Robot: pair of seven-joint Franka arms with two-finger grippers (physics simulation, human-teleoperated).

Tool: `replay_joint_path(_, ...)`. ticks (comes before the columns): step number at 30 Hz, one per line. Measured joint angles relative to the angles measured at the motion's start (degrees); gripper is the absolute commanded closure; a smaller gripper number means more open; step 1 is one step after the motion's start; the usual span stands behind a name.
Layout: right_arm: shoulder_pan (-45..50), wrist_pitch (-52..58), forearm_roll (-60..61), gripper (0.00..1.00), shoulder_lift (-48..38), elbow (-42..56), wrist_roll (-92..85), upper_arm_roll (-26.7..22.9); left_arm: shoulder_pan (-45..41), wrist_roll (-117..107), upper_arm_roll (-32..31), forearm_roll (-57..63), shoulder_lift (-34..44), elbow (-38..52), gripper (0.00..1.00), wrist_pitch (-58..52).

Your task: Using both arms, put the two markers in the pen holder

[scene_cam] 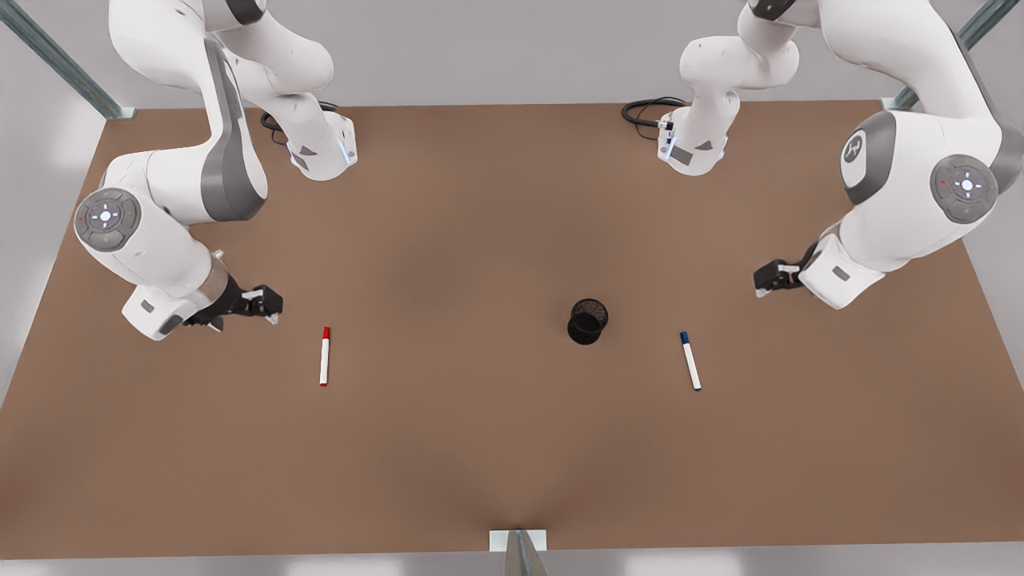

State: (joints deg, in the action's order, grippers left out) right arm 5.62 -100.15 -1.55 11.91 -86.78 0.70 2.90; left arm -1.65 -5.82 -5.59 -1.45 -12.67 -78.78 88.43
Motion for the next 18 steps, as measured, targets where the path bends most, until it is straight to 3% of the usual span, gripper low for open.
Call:
replay_joint_path(4, -0.1, -1.0, 0.0, 0.0, 0.0, 0.0, 0.1, 0.0, -1.8, -1.6, -0.2, 0.1, -6.1, -2.0, 0.0, 4.8)
replay_joint_path(10, -0.7, -2.0, 0.0, 0.0, 1.7, -0.3, 0.3, -0.1, -1.5, -7.5, 0.8, -0.2, -14.9, -13.3, 0.0, 23.7)
replay_joint_path(18, -0.3, -7.4, -0.3, 0.0, 9.5, -6.2, 3.1, 0.2, -1.9, -13.9, 1.5, 0.1, -18.9, -22.3, 0.0, 41.3)
